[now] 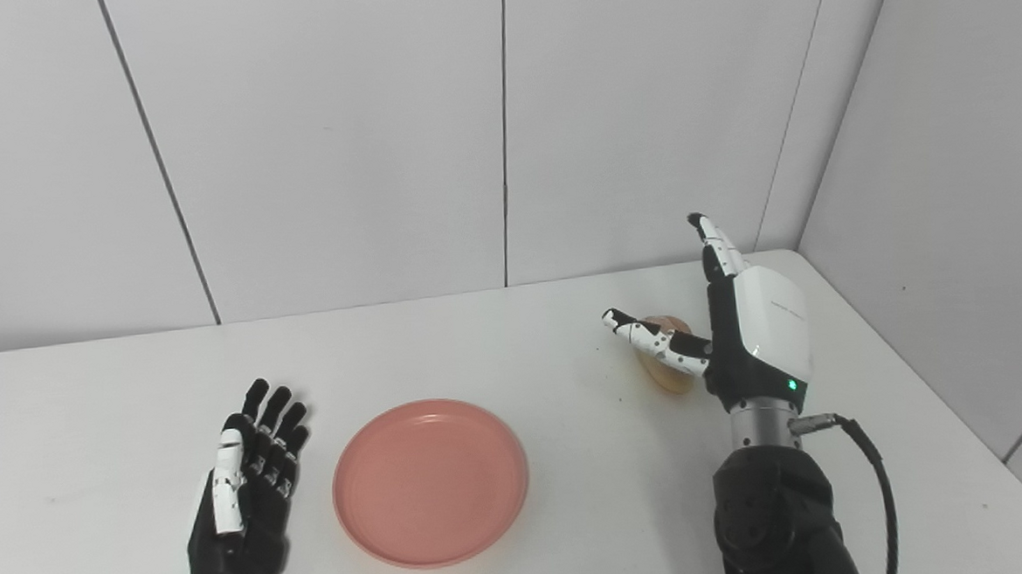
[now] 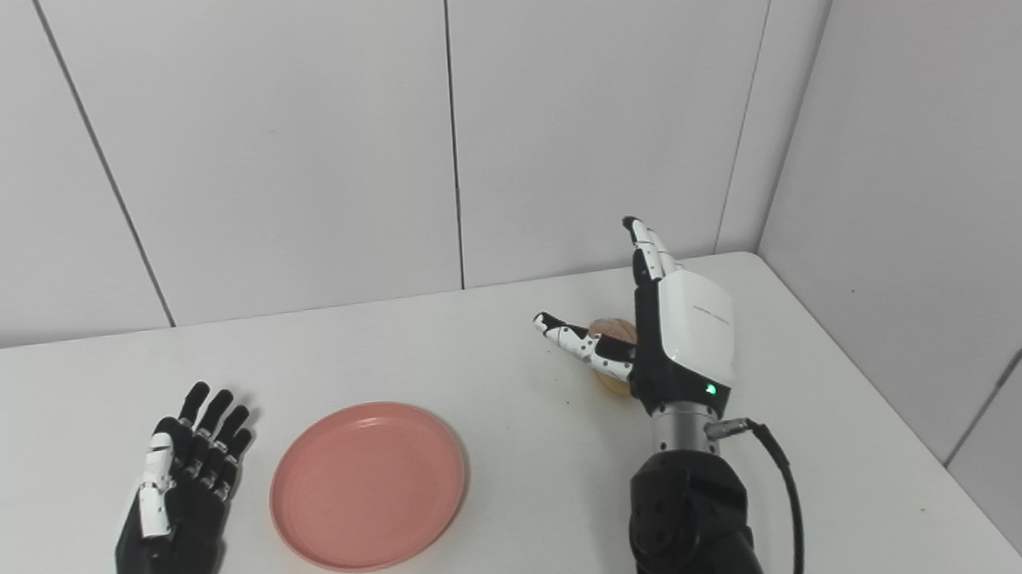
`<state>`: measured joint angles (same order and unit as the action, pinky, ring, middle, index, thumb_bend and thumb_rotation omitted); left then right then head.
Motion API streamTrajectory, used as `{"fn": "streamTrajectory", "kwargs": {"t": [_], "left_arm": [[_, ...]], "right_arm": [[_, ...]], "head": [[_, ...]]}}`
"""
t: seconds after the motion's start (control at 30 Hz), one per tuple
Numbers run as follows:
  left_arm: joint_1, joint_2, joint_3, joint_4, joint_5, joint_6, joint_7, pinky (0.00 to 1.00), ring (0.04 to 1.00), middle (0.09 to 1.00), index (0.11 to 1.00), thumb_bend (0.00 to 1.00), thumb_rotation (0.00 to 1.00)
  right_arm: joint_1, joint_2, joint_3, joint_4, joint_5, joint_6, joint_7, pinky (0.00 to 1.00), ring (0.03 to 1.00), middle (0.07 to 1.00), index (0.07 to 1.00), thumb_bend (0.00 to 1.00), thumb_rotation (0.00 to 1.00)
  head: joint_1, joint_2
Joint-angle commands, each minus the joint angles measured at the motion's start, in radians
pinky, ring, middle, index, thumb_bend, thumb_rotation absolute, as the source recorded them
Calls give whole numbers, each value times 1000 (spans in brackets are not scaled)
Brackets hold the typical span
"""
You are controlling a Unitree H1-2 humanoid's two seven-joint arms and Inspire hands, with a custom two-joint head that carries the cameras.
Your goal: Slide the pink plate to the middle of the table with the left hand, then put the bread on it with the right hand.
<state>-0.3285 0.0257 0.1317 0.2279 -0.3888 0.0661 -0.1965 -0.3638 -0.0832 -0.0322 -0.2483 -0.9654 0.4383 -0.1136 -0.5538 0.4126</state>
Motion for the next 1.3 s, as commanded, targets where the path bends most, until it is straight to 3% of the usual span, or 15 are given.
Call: {"fn": "streamTrajectory", "kwargs": {"t": [0.0, 0.5, 1.0, 1.27], "left_arm": [[35, 8, 4, 28, 21, 29, 25, 995, 956, 964, 958, 273, 1000], [36, 8, 6, 27, 13, 29, 20, 994, 952, 961, 954, 274, 1000], [43, 7, 7, 10, 13, 46, 32, 993, 952, 956, 948, 270, 1000], [40, 7, 12, 13, 9, 55, 37, 983, 947, 954, 944, 270, 1000]], "right_arm": [[-49, -9, -19, -4, -35, 26, -5, 684, 848, 906, 913, 849, 630], [-148, 36, -140, 145, -100, 31, 58, 792, 918, 957, 950, 906, 671], [-233, 40, -174, 310, -66, 31, 68, 819, 928, 963, 964, 924, 673], [-277, 29, -171, 408, -21, 31, 30, 822, 927, 956, 955, 937, 638]], "head": [[2, 3], [4, 10], [6, 19], [6, 24]]}}
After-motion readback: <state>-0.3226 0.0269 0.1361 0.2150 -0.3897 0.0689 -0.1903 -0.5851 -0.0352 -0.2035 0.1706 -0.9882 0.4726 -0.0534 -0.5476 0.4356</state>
